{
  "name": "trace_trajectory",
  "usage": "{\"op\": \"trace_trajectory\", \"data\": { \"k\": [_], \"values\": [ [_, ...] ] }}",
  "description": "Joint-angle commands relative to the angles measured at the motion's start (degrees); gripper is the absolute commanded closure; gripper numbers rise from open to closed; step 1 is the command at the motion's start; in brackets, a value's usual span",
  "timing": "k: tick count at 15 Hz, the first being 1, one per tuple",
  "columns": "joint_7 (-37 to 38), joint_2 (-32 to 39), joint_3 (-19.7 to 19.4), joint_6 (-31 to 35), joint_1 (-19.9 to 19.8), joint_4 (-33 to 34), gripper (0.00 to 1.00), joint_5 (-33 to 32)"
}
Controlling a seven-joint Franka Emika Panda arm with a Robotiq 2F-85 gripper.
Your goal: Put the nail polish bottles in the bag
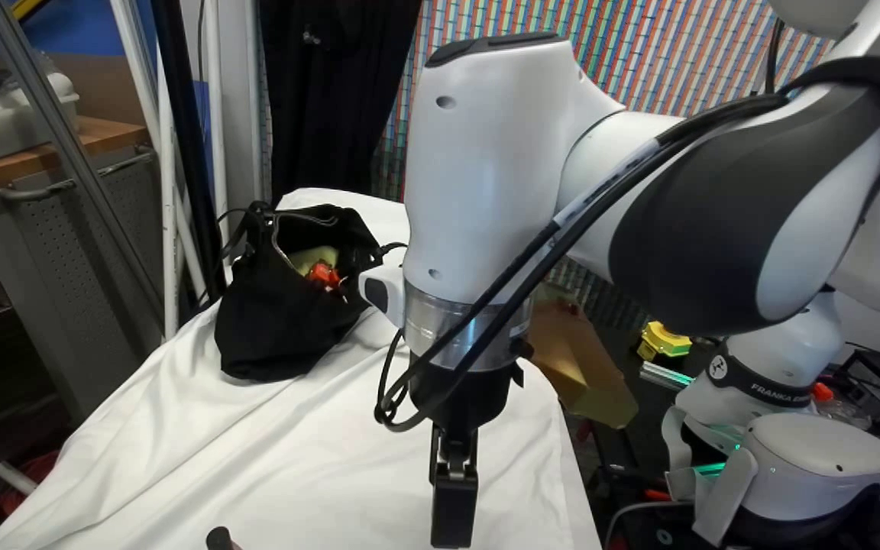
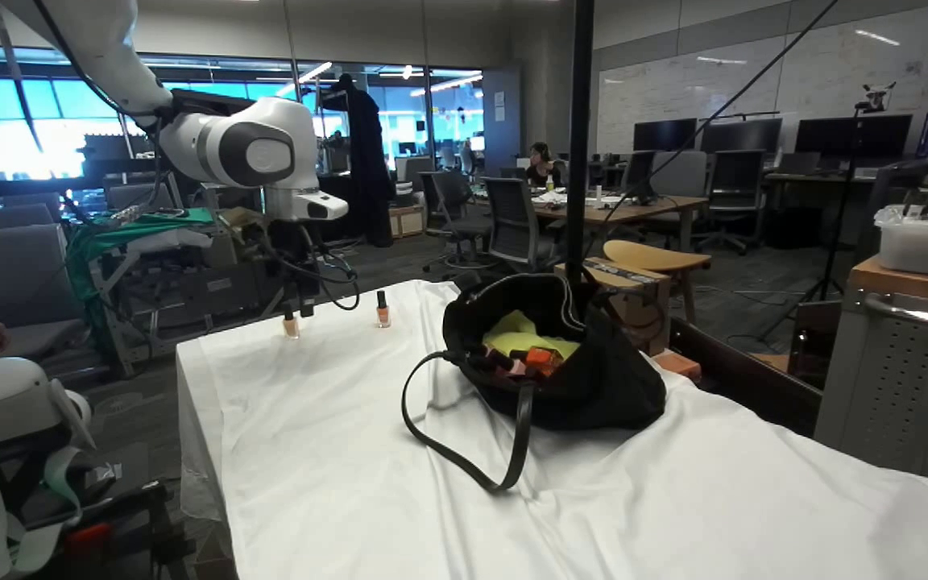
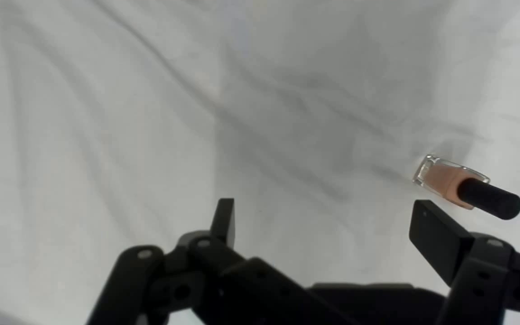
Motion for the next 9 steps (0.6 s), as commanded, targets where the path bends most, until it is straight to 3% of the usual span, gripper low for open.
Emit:
{"op": "trace_trajectory", "data": {
  "k": [1,9],
  "values": [
    [-2.4,2.9,0.7,1.3,0.6,3.0,0.00,5.1],
    [-2.3,6.3,1.6,1.5,3.1,5.9,0.00,6.4]
  ]
}}
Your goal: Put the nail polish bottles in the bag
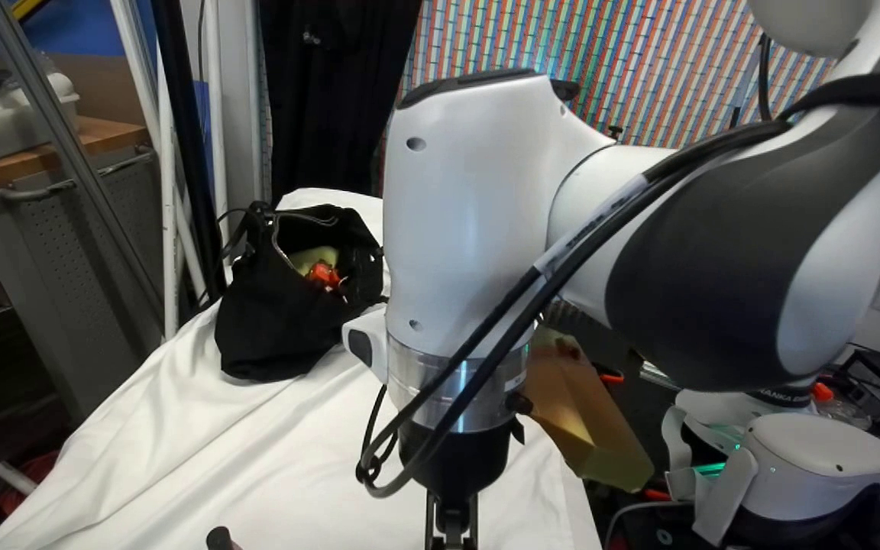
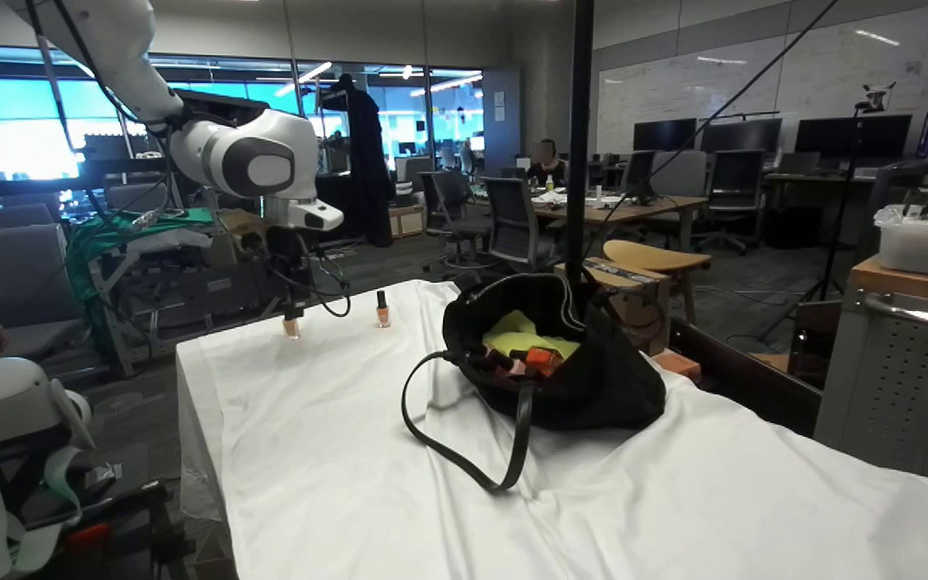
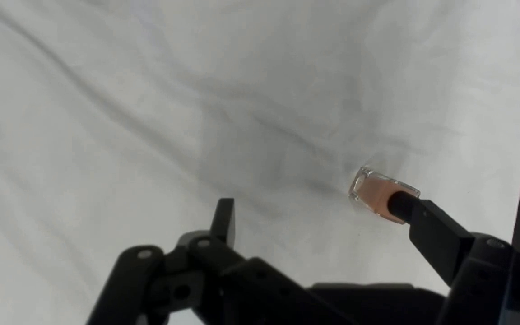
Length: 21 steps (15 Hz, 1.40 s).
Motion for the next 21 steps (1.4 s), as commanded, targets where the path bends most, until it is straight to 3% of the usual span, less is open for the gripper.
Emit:
{"op": "trace_trajectory", "data": {
  "k": [1,21],
  "values": [
    [-0.3,2.2,0.2,0.5,1.7,2.8,0.00,0.3],
    [0.3,7.8,-0.2,-0.3,5.4,9.1,0.00,-0.8]
  ]
}}
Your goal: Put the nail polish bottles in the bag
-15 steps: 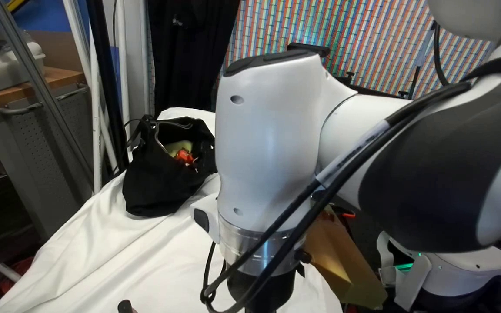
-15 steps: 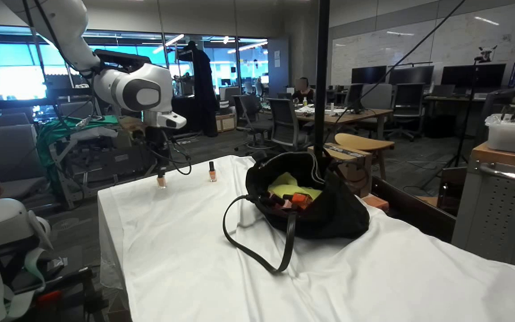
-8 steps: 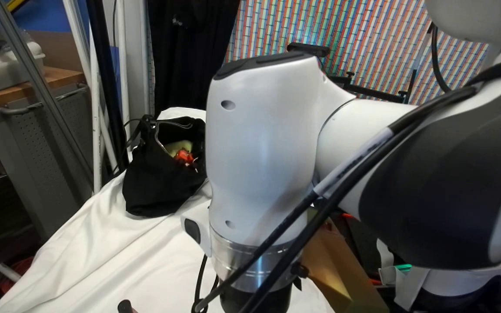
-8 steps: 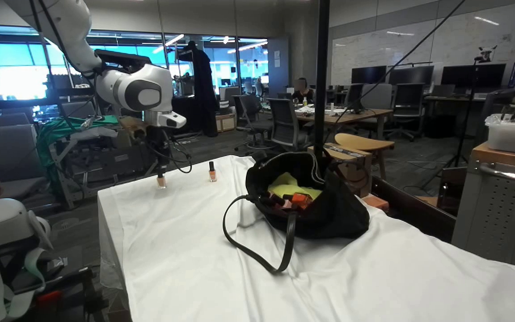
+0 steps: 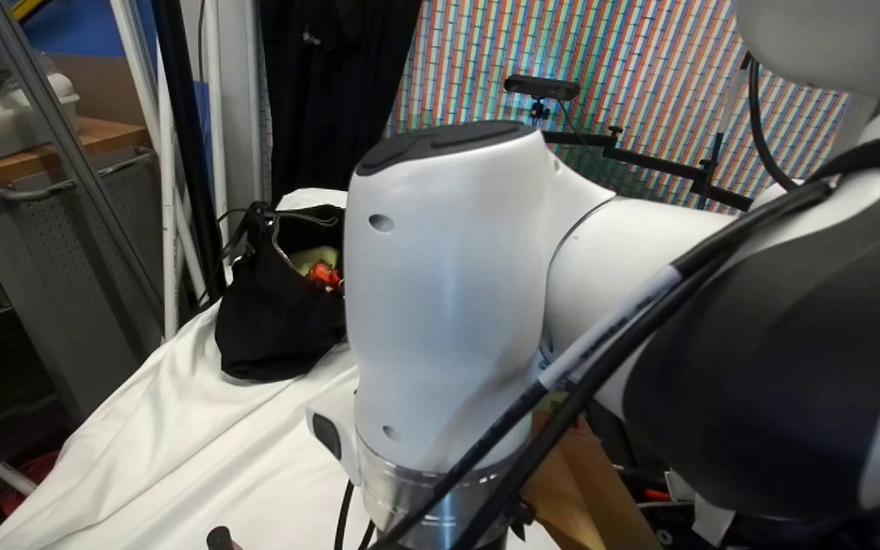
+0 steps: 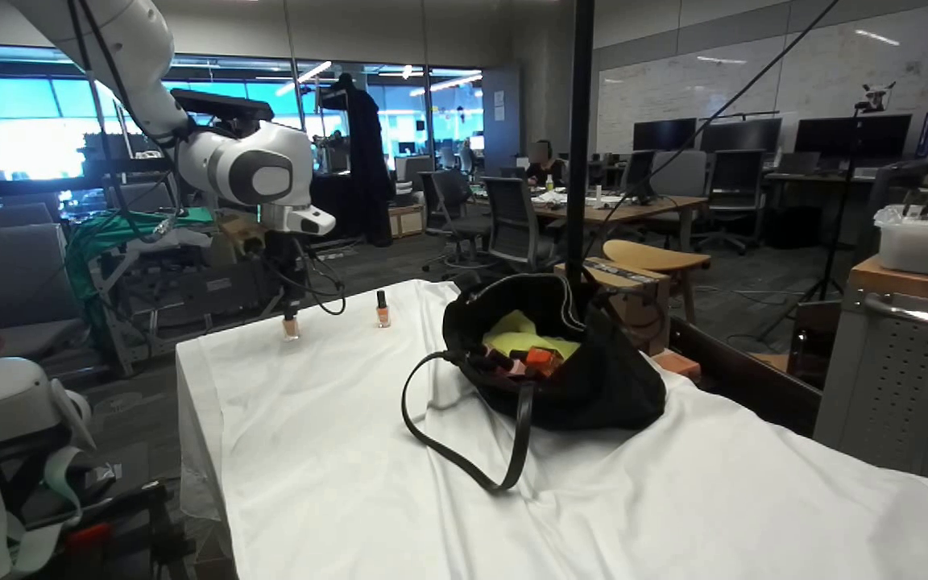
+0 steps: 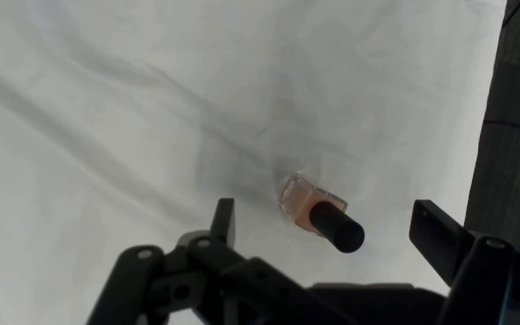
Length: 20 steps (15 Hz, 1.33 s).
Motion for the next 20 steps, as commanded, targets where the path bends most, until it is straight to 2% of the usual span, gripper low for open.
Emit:
{"op": "trace_trajectory", "data": {
  "k": [1,20],
  "values": [
    [0.3,1.6,-0.2,-0.4,1.1,2.7,0.00,-0.7],
    [2.4,6.4,-1.5,0.7,3.9,5.7,0.00,-2.4]
  ]
}}
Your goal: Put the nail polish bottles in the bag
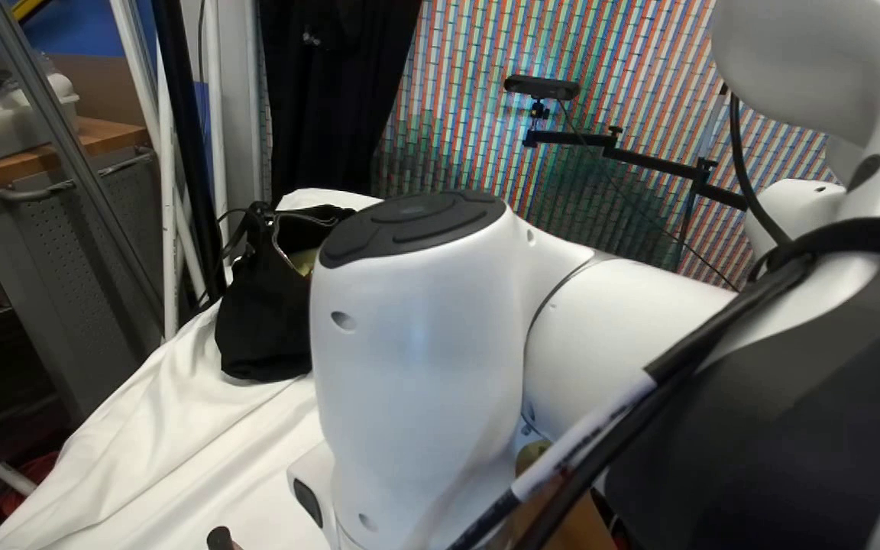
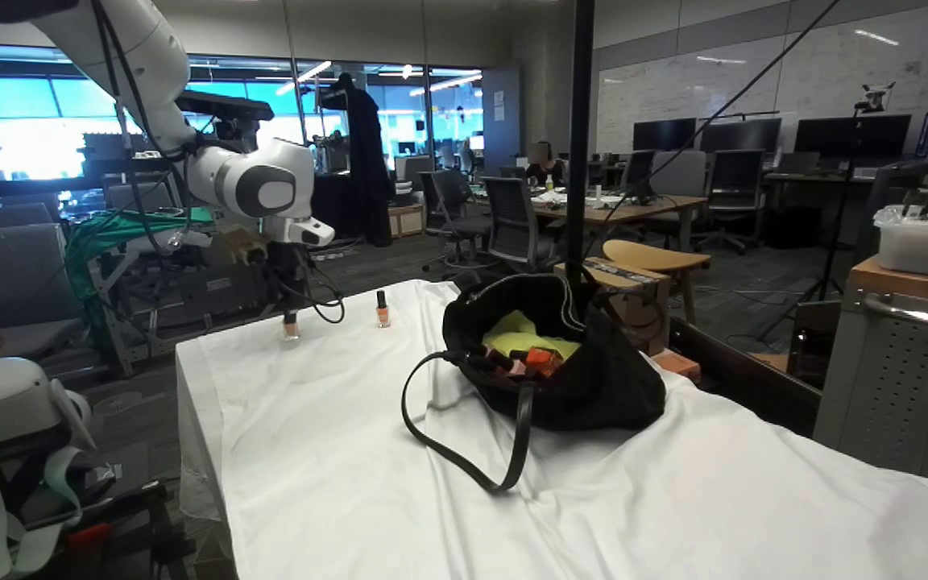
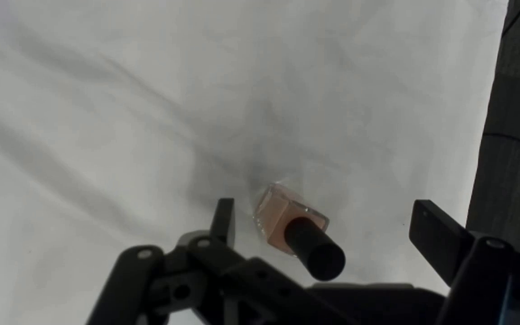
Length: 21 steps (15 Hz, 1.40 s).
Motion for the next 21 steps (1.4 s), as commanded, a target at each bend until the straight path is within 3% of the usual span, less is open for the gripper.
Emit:
{"op": "trace_trajectory", "data": {
  "k": [1,21],
  "values": [
    [2.3,1.7,-1.4,0.6,2.1,2.1,0.00,-2.4],
    [6.0,5.3,-3.6,0.8,5.7,5.1,0.00,-8.0]
  ]
}}
